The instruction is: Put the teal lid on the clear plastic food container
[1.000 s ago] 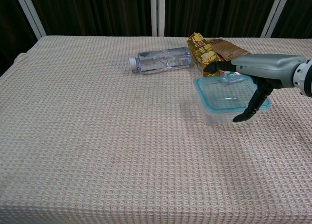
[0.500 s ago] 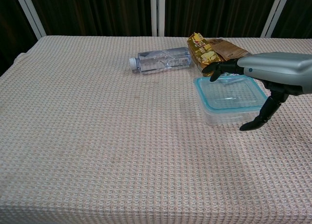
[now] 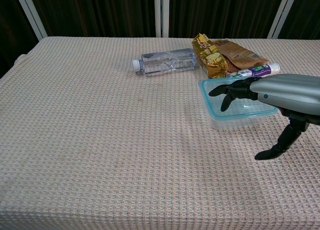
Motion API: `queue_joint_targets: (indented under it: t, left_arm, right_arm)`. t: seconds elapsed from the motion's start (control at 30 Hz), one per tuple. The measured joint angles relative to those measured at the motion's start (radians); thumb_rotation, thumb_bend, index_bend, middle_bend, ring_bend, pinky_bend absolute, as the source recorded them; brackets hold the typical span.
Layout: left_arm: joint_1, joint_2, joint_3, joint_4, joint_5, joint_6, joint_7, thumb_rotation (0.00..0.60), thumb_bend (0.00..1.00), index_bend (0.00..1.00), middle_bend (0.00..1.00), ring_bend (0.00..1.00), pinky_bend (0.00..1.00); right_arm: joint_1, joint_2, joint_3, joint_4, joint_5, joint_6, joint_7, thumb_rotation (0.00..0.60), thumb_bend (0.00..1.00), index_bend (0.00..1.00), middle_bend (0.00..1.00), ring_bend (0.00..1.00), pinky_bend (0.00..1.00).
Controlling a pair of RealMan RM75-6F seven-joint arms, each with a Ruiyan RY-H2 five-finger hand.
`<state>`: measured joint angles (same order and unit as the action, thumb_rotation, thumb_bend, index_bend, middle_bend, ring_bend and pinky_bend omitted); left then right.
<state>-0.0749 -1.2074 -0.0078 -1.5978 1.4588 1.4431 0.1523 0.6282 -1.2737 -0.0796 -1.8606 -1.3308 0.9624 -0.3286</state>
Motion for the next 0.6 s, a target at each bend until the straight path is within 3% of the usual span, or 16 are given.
queue_joint_targets:
  t: [0.33,0.6]
  left_arm:
    - [-0.001,0.003,-0.001,-0.004,0.0,-0.001,0.004,0.6,0.01,0.09,0.03,0.0,0.0]
    - [-0.006,0.005,-0.004,-0.009,0.001,-0.005,0.009,0.6,0.01,0.09,0.03,0.0,0.0]
  right_arm:
    - [-0.004,-0.016,0.014,0.019,0.024,-0.02,-0.007,0.6,0.0,0.0,0.22,0.0,0.0]
    - [-0.007,0.054,0.055,-0.015,-0.028,0.002,0.106,0.6,0.0,0.0,0.21,0.0,0.0]
